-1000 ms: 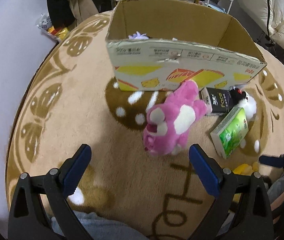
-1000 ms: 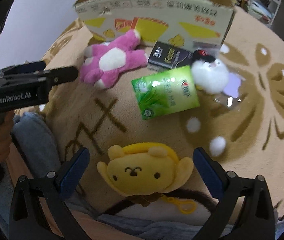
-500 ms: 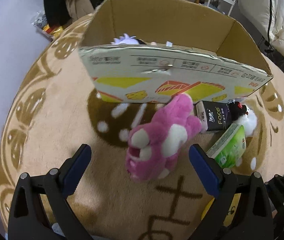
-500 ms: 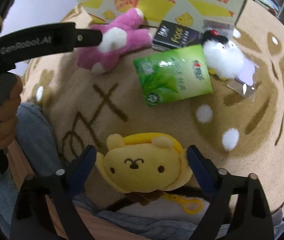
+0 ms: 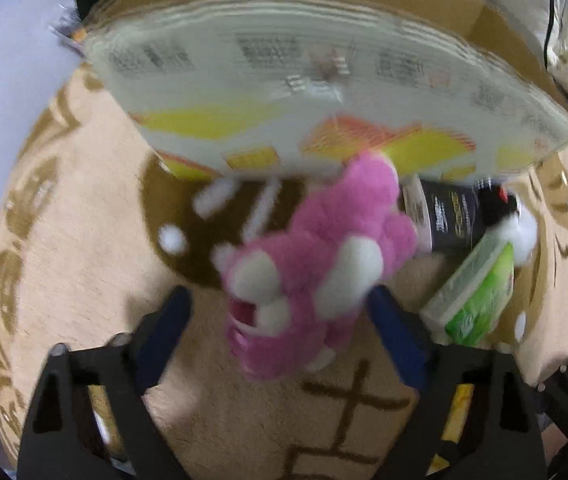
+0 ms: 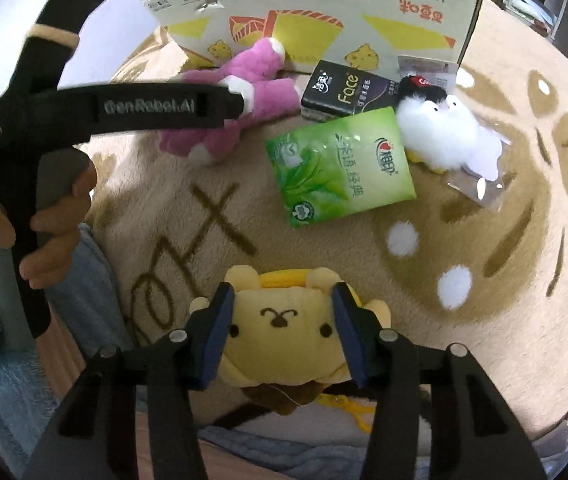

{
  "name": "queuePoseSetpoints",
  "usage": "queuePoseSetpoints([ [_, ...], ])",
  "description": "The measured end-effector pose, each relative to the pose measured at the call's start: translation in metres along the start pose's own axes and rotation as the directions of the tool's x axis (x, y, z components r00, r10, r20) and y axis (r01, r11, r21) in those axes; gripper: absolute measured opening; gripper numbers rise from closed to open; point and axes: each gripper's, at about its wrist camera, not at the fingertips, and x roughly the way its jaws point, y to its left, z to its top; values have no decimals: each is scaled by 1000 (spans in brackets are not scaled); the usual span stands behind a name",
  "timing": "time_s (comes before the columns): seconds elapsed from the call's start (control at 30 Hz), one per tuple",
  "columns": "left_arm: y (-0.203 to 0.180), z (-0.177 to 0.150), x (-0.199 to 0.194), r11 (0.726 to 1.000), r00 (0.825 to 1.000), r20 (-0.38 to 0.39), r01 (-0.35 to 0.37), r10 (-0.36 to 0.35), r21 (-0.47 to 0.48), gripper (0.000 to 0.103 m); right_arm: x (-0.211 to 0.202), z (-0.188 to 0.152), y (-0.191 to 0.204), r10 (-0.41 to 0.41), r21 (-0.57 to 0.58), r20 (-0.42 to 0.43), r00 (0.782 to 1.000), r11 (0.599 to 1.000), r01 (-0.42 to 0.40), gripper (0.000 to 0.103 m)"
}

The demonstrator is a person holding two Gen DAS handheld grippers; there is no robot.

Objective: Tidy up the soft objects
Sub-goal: 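Grasp the pink plush bear with the left tool while the right tool grasps the yellow dog plush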

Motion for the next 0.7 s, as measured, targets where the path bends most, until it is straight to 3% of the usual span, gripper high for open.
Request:
queuePoseSetpoints([
  [0.07, -4, -2, 9, 1000, 999, -39, 1, -1, 13, 63, 1, 1, 3, -8, -16, 1, 1000, 1000, 8, 53],
  [0.5, -12, -14, -10, 999, 999, 46, -23, 21, 48, 57, -45, -5, -1, -51, -16, 130, 990, 998, 54, 51],
  [0.7, 0, -30, -40, 998, 988, 141, -64, 66, -23, 56, -69, -11, -15, -45, 26, 197, 979, 999, 41, 49],
])
